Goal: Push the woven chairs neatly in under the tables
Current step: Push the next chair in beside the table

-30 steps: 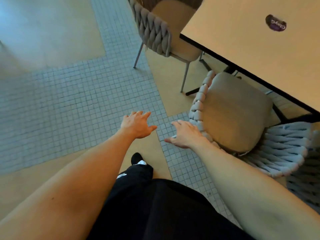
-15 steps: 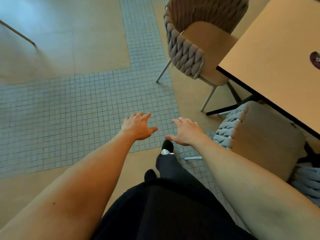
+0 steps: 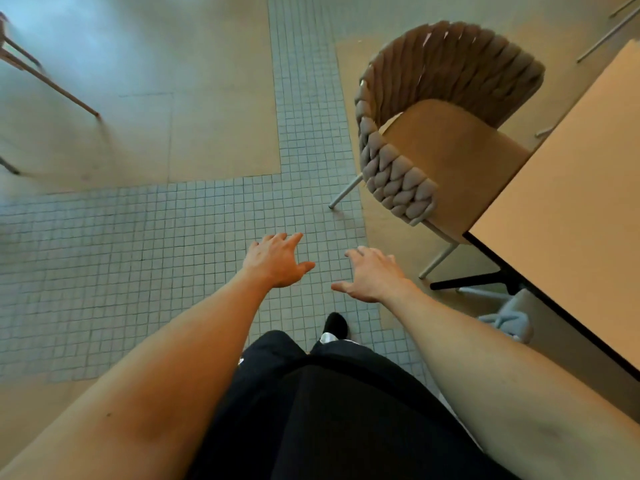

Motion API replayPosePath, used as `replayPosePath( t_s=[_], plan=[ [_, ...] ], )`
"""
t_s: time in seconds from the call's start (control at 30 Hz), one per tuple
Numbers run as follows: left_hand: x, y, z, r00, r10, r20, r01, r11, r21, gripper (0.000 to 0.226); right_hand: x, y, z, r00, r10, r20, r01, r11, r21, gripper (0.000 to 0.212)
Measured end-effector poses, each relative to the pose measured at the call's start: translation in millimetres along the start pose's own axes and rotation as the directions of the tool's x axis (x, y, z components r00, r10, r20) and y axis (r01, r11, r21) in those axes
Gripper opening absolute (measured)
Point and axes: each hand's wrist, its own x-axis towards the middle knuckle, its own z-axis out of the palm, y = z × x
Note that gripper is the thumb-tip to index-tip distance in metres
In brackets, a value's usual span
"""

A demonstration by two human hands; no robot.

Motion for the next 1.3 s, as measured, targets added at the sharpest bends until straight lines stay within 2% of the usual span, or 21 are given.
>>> replayPosePath(
  t_s=[0.27, 0.43, 0.77, 0.9, 1.1, 1.3],
  plan=[
    [84.7, -20.7, -56.4, 1.0, -0.022, -0.005, 0.022, 1.0, -0.018, 0.083, 84.5, 0.0, -71.1, 1.0, -0.029, 0.002, 0.029, 0.999, -0.016, 0.091],
    [150.1, -48.2, -100.7, 1.0, 0.015, 0.0, -0.015, 1.0, 0.01, 0.083, 147.0, -10.4, -108.7, 1.0, -0.009, -0.013, 0.009, 1.0, -0.01, 0.092],
    [281.7, -104.4, -207.2, 0.973, 0.216, 0.085, -0.228, 0.96, 0.161, 0.079, 257.8, -51.4, -190.1, 0.987, 0.161, -0.01, -0.158, 0.979, 0.127, 0.085],
    [323.0, -119.3, -237.7, 0.957, 0.26, 0.125, -0.283, 0.931, 0.229, 0.079, 284.5, -61.9, -211.5, 0.976, 0.218, -0.027, -0.209, 0.961, 0.183, 0.089],
    [385.6, -110.6, -277.7, 0.921, 0.344, 0.181, -0.385, 0.877, 0.287, 0.084, 319.4, -51.4, -241.0, 0.956, 0.293, -0.008, -0.278, 0.915, 0.291, 0.086],
    [461.3, -74.7, -315.9, 0.868, 0.445, 0.218, -0.496, 0.794, 0.352, 0.085, 362.8, -15.0, -279.4, 0.924, 0.381, -0.021, -0.346, 0.861, 0.373, 0.083]
  ],
)
